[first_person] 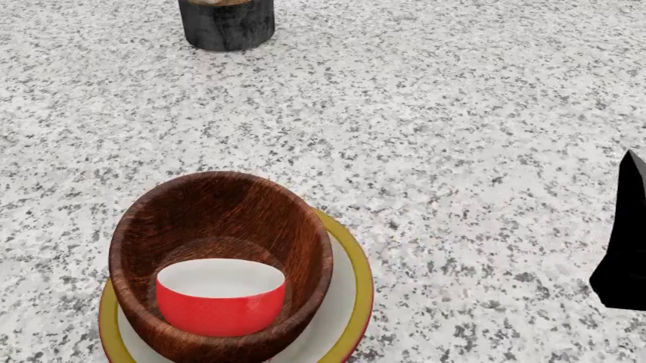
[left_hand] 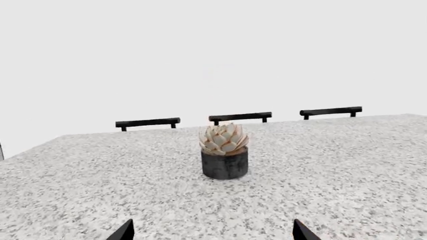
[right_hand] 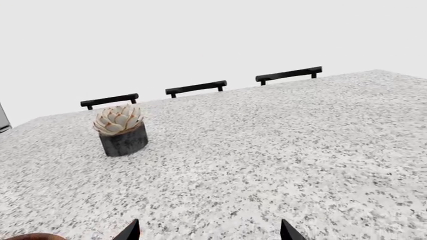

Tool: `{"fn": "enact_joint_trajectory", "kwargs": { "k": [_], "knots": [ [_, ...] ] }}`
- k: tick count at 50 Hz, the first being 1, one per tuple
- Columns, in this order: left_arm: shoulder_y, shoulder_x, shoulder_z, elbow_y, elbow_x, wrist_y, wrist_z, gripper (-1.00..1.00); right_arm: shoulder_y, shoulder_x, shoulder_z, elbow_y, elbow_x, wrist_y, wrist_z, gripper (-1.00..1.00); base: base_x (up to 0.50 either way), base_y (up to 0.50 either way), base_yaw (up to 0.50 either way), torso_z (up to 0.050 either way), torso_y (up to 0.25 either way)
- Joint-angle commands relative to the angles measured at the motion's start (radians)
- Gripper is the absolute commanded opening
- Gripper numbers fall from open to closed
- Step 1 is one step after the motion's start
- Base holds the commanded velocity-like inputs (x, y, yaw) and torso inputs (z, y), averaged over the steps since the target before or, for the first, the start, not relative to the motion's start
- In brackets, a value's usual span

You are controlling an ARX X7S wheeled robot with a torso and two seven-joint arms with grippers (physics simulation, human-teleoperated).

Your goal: Stack the bowls from largest to smallest.

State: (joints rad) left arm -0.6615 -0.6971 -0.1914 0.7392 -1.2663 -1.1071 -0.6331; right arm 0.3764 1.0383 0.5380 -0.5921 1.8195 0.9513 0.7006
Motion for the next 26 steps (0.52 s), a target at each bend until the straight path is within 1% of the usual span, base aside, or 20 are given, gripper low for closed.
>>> {"fn": "enact_joint_trajectory", "kwargs": {
  "k": [1,6,10,12,14,17,18,19,21,24,26],
  "knots": [
    [-0.156,-0.023,0.04,-0.022,-0.083,-0.062,-0.067,1.0,-0.006,0.028,0.051,-0.017,0.035,-0.012,0.022,1.0,0.0,0.0,0.0,0.0,0.0],
    [-0.227,-0.026,0.062,-0.055,-0.105,-0.08,-0.084,1.0,0.055,0.075,-0.015,-0.014,0.062,-0.037,0.041,1.0,0.0,0.0,0.0,0.0,0.0],
    [-0.26,-0.031,0.061,-0.061,-0.135,-0.087,-0.103,1.0,0.175,0.164,-0.124,0.023,0.095,-0.083,0.048,1.0,0.0,0.0,0.0,0.0,0.0],
    [-0.275,-0.033,0.066,-0.065,-0.143,-0.091,-0.109,1.0,0.271,0.214,-0.224,0.049,0.108,-0.112,0.046,1.0,0.0,0.0,0.0,0.0,0.0],
    [-0.317,-0.032,0.082,-0.079,-0.154,-0.102,-0.117,1.0,0.447,0.247,-0.388,0.091,0.111,-0.119,0.039,1.0,0.0,0.0,0.0,0.0,0.0],
    [-0.372,-0.028,0.106,-0.106,-0.162,-0.115,-0.127,1.0,0.651,0.224,-0.541,0.152,0.107,-0.07,0.049,1.0,0.0,0.0,0.0,0.0,0.0],
    [-0.4,-0.02,0.111,-0.123,-0.179,-0.118,-0.137,1.0,0.754,0.202,-0.602,0.184,0.1,-0.027,0.057,1.0,0.0,0.0,0.0,0.0,0.0],
    [-0.409,-0.019,0.114,-0.126,-0.185,-0.12,-0.139,1.0,0.796,0.191,-0.625,0.198,0.104,-0.012,0.066,1.0,0.0,0.0,0.0,0.0,0.0],
    [-0.433,-0.015,0.127,-0.138,-0.187,-0.124,-0.138,1.0,0.966,0.142,-0.704,0.255,0.091,0.062,0.087,1.0,0.0,0.0,0.0,0.0,0.0],
    [-0.458,-0.012,0.146,-0.147,-0.175,-0.128,-0.129,1.0,1.109,0.082,-0.77,0.31,0.084,0.123,0.105,1.0,0.0,0.0,0.0,0.0,0.0],
    [-0.474,-0.009,0.153,-0.158,-0.177,-0.13,-0.13,1.0,1.17,0.053,-0.802,0.344,0.053,0.157,0.098,1.0,0.0,0.0,0.0,0.0,0.0]
  ]
}}
